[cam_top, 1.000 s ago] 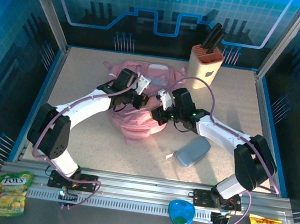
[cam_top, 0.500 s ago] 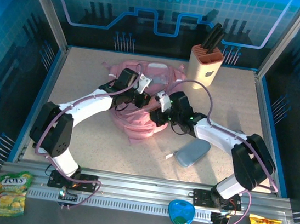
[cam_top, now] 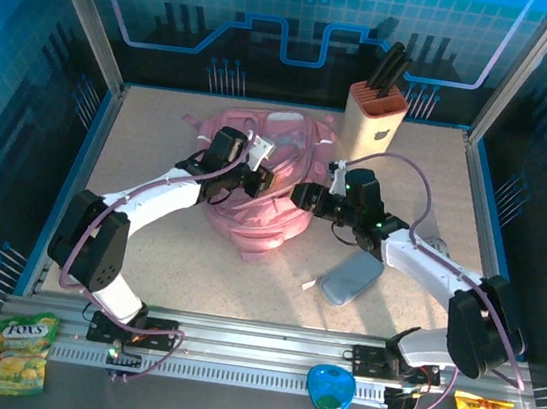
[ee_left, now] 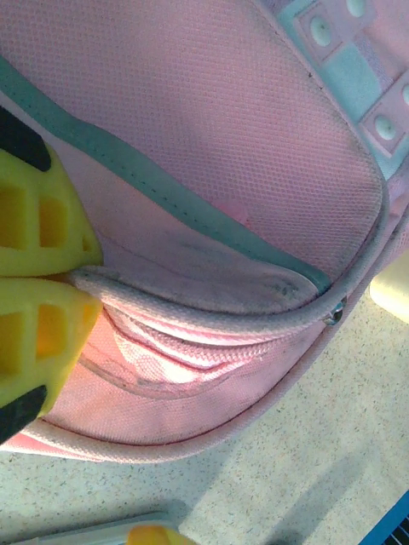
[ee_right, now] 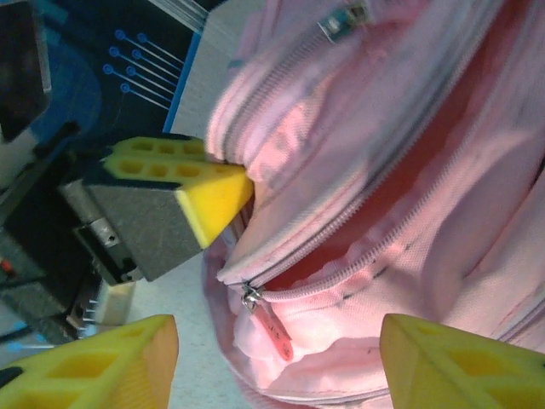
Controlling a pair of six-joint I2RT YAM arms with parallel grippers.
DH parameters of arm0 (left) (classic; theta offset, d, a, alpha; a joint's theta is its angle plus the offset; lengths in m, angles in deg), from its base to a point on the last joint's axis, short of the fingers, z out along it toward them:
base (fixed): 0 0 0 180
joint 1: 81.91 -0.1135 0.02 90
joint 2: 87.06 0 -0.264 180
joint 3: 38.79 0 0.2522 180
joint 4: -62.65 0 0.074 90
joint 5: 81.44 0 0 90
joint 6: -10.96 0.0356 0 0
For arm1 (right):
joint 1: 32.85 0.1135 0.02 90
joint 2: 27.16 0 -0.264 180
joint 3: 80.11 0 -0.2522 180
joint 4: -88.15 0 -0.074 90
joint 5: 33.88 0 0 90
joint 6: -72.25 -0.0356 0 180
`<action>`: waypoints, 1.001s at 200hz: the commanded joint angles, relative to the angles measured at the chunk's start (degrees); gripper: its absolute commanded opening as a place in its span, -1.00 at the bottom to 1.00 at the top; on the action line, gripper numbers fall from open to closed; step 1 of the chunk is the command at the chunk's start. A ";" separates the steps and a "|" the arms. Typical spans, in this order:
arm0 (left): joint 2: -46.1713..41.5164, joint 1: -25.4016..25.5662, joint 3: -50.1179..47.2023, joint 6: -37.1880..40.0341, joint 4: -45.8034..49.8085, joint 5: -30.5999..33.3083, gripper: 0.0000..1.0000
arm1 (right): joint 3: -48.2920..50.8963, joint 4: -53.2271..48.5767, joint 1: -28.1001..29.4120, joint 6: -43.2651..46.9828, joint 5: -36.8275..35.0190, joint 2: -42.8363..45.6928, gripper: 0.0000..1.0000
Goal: Pack the student bag
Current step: Unzip the student bag at the top-center of the table.
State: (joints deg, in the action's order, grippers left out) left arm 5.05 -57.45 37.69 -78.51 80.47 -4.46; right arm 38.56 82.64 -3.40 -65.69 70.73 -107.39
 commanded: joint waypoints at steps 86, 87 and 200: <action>-4.43 -0.83 -2.11 0.94 -3.71 -3.20 -0.84 | -6.55 13.72 -0.71 -21.59 3.83 -12.12 0.16; -4.46 -0.83 -2.14 0.95 -3.71 -3.18 -0.84 | -6.43 13.72 -0.75 -21.67 3.71 -12.09 0.16; -5.22 -0.83 -2.87 1.31 -3.79 -1.93 -0.85 | 2.14 17.11 -2.04 -24.18 -3.15 -5.32 0.23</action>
State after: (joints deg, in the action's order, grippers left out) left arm 2.78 -57.82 35.50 -77.41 79.46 -4.83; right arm 40.07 97.09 -4.60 -89.36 69.63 -114.14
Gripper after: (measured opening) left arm 0.079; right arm 0.605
